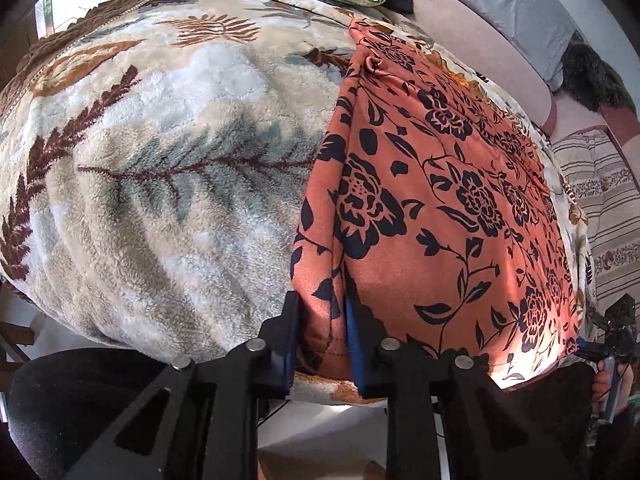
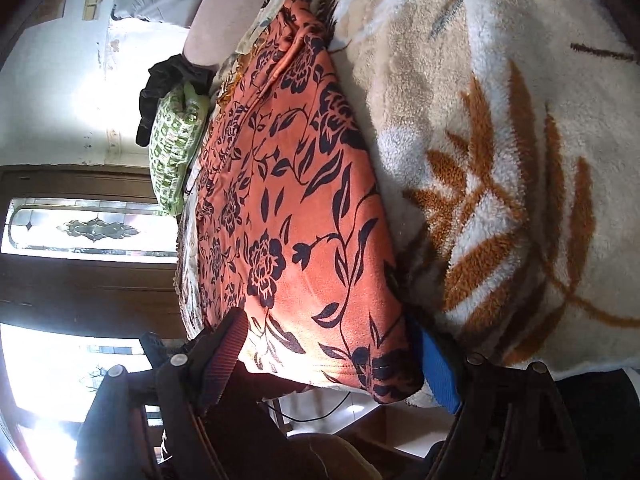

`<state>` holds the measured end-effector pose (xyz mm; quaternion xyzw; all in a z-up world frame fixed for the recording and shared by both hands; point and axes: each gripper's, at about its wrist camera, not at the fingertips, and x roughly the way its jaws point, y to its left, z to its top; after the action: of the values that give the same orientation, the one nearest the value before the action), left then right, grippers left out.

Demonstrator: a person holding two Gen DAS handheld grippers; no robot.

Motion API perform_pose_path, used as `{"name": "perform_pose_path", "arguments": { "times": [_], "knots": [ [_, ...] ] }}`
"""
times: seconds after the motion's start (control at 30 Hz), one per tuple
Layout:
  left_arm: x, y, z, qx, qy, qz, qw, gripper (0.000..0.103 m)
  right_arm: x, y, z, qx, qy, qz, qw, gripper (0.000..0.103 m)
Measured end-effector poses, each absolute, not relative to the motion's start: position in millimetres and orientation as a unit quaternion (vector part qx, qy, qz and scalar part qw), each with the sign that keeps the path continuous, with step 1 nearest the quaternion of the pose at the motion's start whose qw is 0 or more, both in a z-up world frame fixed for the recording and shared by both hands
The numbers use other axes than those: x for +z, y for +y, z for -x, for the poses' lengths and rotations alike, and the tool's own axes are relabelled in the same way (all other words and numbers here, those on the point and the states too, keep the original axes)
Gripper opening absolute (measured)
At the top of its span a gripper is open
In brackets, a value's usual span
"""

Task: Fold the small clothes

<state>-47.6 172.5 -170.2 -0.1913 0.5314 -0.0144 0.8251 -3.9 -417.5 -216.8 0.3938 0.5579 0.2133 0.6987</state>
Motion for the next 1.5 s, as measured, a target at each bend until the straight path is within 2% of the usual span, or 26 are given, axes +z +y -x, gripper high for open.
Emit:
{"name": "perform_pose_path", "arguments": {
  "times": [0.07,0.1,0.13,0.17,0.2,0.23,0.27,0.3,0.33,0.37,0.4,0.43,0.5,0.57,0.73,0.77,0.9,1.1,1.2,1.3,1.33,1.37,1.4,1.43,1.5],
  "knots": [
    [-167,176,50,-0.013,0.525,0.197,0.828,0.022,-214,-415,3,0.211,0.562,-0.379,0.704,0.083],
    [-166,174,50,-0.011,0.523,0.193,0.830,0.026,-209,-412,4,0.210,0.559,-0.369,0.713,0.082],
    [-168,172,50,-0.006,0.529,0.184,0.829,0.051,-203,-408,5,0.221,0.551,-0.361,0.719,0.082],
    [-172,169,49,-0.002,0.539,0.176,0.823,0.068,-199,-404,6,0.229,0.547,-0.353,0.724,0.082],
    [-174,166,48,-0.005,0.544,0.172,0.821,0.082,-199,-401,6,0.222,0.550,-0.343,0.728,0.082],
    [-174,162,47,0.000,0.543,0.164,0.824,0.082,-203,-400,5,0.212,0.560,-0.337,0.726,0.082],
    [-174,159,47,0.005,0.542,0.154,0.826,0.082,-209,-401,3,0.206,0.569,-0.339,0.721,0.082],
    [-174,156,46,0.004,0.541,0.149,0.828,0.077,-210,-403,2,0.205,0.568,-0.345,0.718,0.082],
    [-174,155,46,0.007,0.543,0.144,0.828,0.051,-208,-403,2,0.207,0.569,-0.344,0.718,0.082],
    [-174,156,44,0.018,0.548,0.135,0.826,0.037,-207,-402,2,0.207,0.571,-0.340,0.718,0.079],
    [-173,159,43,0.016,0.550,0.142,0.823,0.028,-209,-401,2,0.202,0.578,-0.333,0.717,0.076],
    [-173,164,42,0.009,0.551,0.160,0.819,0.015,-212,-402,1,0.193,0.587,-0.328,0.715,0.065],
    [-170,171,41,0.002,0.553,0.185,0.812,0.013,-216,-408,1,0.175,0.597,-0.330,0.710,0.038],
    [-169,168,41,0.000,0.556,0.179,0.812,0.013,-219,-414,1,0.161,0.606,-0.330,0.706,0.026],
    [-164,163,36,-0.001,0.559,0.177,0.810,0.013,-219,-413,0,0.166,0.612,-0.326,0.701,0.019],
    [-157,161,34,-0.006,0.554,0.174,0.814,0.013,-215,-412,-1,0.174,0.607,-0.333,0.700,0.014],
    [-110,161,8,-0.034,0.513,0.175,0.840,0.012,-191,-412,-14,0.207,0.570,-0.370,0.704,0.010],
    [-24,168,-99,-0.080,0.412,0.181,0.889,0.013,-112,-427,-111,0.253,0.453,-0.427,0.741,0.005],
    [-8,162,-168,-0.076,0.374,0.165,0.910,0.013,-62,-439,-184,0.254,0.380,-0.425,0.781,0.005],
    [-21,149,-213,-0.071,0.388,0.149,0.907,0.013,-51,-441,-237,0.248,0.358,-0.430,0.791,0.010],
    [-28,146,-215,-0.080,0.390,0.150,0.905,0.013,-56,-433,-241,0.258,0.372,-0.425,0.784,0.016],
    [-34,143,-214,-0.079,0.390,0.141,0.907,0.013,-64,-424,-239,0.259,0.396,-0.414,0.778,0.044],
    [-41,140,-212,-0.076,0.390,0.130,0.908,0.013,-74,-412,-229,0.245,0.424,-0.389,0.780,0.088],
    [-47,139,-207,-0.074,0.394,0.129,0.907,0.013,-81,-401,-215,0.223,0.445,-0.353,0.792,0.094],
    [-55,141,-203,-0.075,0.405,0.142,0.900,0.013,-98,-380,-177,0.242,0.473,-0.275,0.801,0.093]
  ]
}}
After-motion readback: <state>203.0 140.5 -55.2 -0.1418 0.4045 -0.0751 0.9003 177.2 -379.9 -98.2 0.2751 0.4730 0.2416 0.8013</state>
